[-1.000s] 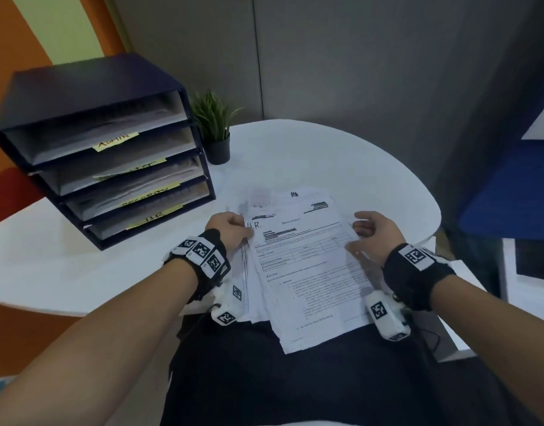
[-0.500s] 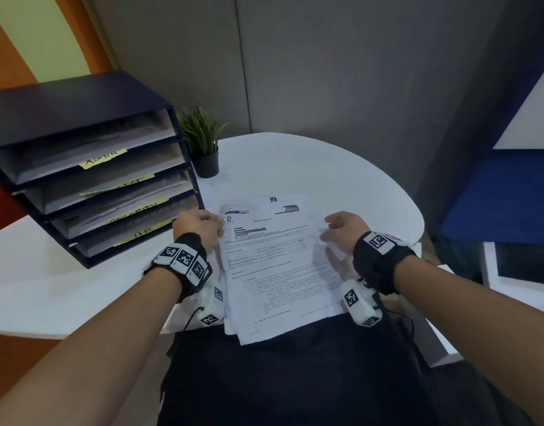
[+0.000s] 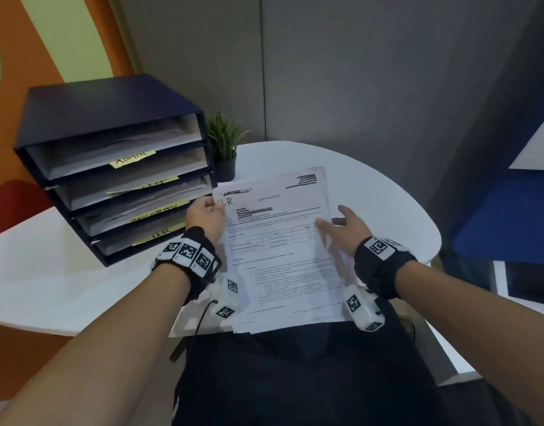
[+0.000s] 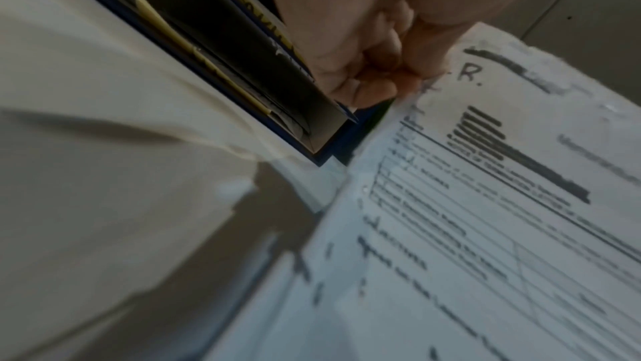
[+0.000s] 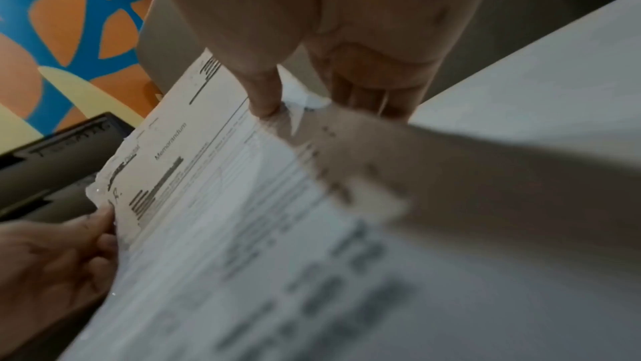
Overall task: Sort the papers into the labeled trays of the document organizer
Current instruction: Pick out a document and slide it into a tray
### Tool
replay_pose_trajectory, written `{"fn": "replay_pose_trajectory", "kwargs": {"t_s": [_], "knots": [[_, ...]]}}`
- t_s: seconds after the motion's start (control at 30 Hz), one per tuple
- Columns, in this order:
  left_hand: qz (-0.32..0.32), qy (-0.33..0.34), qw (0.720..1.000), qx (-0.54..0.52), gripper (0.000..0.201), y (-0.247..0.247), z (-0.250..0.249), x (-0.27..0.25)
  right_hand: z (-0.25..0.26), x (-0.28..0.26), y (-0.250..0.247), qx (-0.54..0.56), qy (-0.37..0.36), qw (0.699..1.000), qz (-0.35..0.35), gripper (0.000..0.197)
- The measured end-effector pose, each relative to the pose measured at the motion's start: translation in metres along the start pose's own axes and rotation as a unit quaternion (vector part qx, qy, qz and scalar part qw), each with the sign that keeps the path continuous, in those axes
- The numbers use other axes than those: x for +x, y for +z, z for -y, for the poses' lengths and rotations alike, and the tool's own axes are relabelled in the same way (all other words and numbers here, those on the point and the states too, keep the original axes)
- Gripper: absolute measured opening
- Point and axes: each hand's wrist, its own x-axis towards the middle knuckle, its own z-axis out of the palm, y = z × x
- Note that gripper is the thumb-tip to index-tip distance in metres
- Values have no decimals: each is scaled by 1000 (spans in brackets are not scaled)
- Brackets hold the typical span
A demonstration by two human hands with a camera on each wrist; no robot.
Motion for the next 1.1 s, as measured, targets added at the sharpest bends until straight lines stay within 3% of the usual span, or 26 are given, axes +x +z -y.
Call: {"fn": "replay_pose_trajectory", "kwargs": {"t_s": [0.03,0.1,0.2,0.33,0.57,0.77,0.97,1.03,1.1], "knots": [[15,6,1000,-21,10,-1,0,1,4,-1,0,20,-9,1000,11,75],[40,18,997,-60,8,-5,0,2,10,-2,2,57,-37,998,17,46],[33,30,997,-63,9,-11,1,4,20,-6,6,123,-53,991,-10,17],[34,1,998,-55,15,-17,4,7,26,-7,10,149,-63,987,-13,15],[126,-53,990,-27,12,-19,5,4,32,-5,15,135,-64,988,-24,17],[100,-68,993,-10,18,-19,2,4,30,-1,17,105,-38,990,-87,26],[34,-43,998,-16,16,-17,3,-1,29,5,13,3,11,993,-116,15],[55,-39,998,-19,13,-17,1,-2,30,6,12,12,7,992,-128,13],[119,-51,991,-20,10,-18,-1,-2,30,9,12,47,-3,989,-138,13]]}}
